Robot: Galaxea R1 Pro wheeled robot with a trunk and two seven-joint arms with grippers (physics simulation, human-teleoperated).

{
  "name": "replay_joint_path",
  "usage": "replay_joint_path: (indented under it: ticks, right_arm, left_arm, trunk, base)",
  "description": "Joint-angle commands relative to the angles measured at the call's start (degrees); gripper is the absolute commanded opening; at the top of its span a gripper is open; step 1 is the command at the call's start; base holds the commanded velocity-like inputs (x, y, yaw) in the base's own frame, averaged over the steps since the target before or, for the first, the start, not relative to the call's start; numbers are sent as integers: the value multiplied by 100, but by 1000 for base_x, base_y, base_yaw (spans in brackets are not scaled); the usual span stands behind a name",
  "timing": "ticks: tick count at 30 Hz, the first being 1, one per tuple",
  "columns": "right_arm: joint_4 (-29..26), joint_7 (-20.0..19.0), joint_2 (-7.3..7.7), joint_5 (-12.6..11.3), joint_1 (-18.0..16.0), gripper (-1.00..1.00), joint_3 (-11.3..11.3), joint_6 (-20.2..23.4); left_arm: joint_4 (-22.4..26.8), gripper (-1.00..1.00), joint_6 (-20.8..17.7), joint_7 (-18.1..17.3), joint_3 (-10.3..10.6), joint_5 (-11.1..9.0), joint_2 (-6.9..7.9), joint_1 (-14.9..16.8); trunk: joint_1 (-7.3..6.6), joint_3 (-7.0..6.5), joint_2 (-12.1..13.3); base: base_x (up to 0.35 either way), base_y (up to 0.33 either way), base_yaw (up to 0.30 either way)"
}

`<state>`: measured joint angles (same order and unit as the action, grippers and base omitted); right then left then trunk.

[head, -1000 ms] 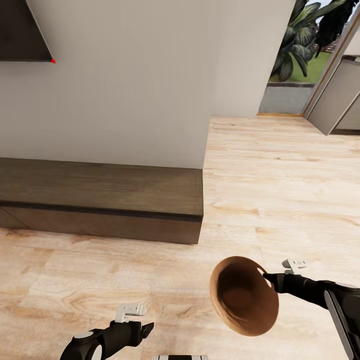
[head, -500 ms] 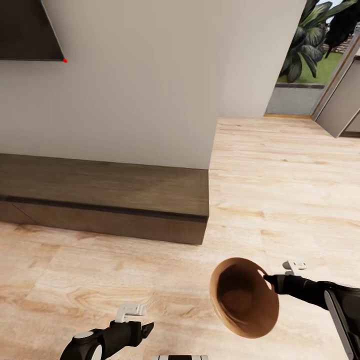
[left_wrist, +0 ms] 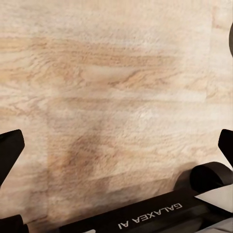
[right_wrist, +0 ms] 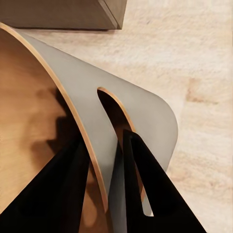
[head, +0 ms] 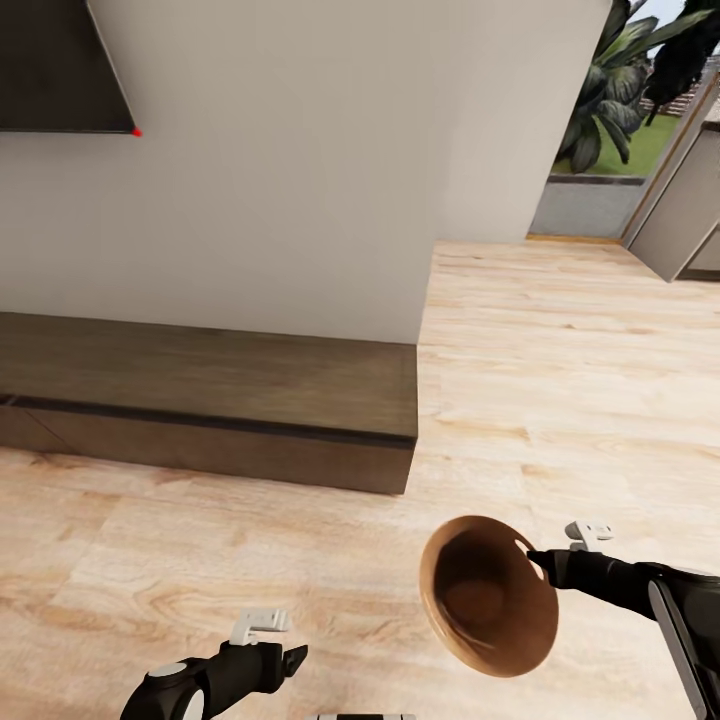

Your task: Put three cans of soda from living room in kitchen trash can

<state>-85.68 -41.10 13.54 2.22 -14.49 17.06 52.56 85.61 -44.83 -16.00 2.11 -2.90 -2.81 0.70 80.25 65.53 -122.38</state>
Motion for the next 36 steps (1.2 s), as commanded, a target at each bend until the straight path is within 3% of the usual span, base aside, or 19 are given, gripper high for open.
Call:
replay_joint_path:
  ticks: [1, 36]
  right_arm:
    - [-2, -8, 0, -117, -1, -100, -1, 52]
    - [-10, -3, 0, -92, -1, -100, -1, 44]
  left_arm:
    - [0, 100, 0, 0, 0, 0, 0, 0]
    - [-35, 100, 0, 4, 5, 6, 0, 0]
  trunk:
    - [0, -10, 0]
    - [0, -334, 0]
  base:
    - [0, 0, 0]
    - [0, 0, 0]
